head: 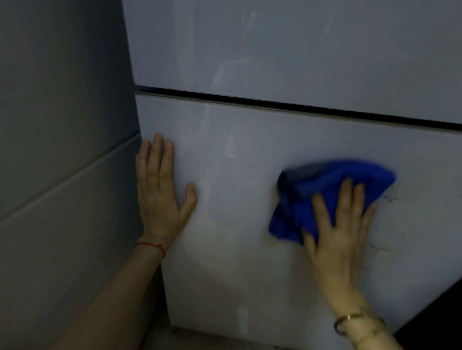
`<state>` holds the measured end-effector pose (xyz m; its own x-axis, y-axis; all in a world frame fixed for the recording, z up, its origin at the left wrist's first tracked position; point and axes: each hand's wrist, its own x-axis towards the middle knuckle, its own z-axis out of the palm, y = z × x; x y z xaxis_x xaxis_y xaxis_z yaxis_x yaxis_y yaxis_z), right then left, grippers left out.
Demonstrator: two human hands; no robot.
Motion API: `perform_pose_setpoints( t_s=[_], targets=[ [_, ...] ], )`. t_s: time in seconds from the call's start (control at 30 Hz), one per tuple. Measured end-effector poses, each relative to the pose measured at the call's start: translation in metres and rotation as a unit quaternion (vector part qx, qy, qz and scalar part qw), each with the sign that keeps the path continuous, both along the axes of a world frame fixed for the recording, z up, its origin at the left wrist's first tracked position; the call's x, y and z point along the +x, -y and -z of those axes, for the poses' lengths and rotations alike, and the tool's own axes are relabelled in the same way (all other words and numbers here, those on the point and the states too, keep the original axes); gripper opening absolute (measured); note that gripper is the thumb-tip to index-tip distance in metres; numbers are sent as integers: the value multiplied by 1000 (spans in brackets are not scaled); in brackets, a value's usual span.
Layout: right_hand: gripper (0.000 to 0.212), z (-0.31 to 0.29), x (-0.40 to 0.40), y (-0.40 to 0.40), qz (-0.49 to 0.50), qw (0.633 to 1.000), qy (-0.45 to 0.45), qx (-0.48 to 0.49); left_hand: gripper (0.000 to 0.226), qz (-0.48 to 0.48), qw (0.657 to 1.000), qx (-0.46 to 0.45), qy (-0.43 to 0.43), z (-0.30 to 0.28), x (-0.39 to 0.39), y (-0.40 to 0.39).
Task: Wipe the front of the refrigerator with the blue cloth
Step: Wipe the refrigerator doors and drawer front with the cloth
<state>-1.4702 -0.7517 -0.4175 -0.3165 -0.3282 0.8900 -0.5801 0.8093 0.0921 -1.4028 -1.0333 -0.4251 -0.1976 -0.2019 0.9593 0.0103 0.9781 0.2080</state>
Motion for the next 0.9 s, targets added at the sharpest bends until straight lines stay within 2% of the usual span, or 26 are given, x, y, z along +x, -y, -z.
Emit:
perform_pose_setpoints(
  t_s=[0.1, 0.17, 0.27, 0.37, 0.4, 0.47, 0.53, 0.6, 0.63, 0.73, 0.83, 0.9],
  targets=[
    [61, -54, -3, 30, -27, 997, -9, -77, 65, 10, 1000, 19, -2, 0, 2, -7],
    [63, -60, 2, 52, -41, 998, -30, -41, 66, 23, 999, 42, -8, -1, 2, -14],
    [74, -4, 8, 51, -54, 996, -28, 67, 66, 23, 996, 77, -30, -1, 2, -24],
    [110, 51, 4, 12, -24, 988, 19, 151, 65, 18, 996, 79, -33, -1, 2, -25],
    [112, 54, 0, -2, -12, 988, 32, 153, 65, 17, 997, 74, -32, -1, 2, -24],
    [86, 37, -3, -17, -5, 995, 20, 93, 65, 14, 997, 69, -30, -2, 1, -24],
    [62, 0, -3, -11, -10, 1000, 9, -17, 65, 13, 997, 74, -31, -3, 0, -25],
    [59, -41, -4, 11, -24, 995, 17, -100, 65, 13, 997, 75, -33, -3, 0, -25],
    [60, -55, -3, 25, -33, 993, 15, -109, 66, 13, 997, 74, -31, -3, 1, -25],
    [68, -45, 5, 49, -54, 998, -21, -8, 67, 14, 997, 73, -21, -2, 2, -22],
    [102, 22, 8, 36, -49, 992, 7, 112, 68, 16, 997, 74, -9, -1, 4, -21],
    [120, 41, 4, 9, -21, 988, 38, 149, 68, 17, 998, 63, -4, -1, 6, -20]
  ],
)
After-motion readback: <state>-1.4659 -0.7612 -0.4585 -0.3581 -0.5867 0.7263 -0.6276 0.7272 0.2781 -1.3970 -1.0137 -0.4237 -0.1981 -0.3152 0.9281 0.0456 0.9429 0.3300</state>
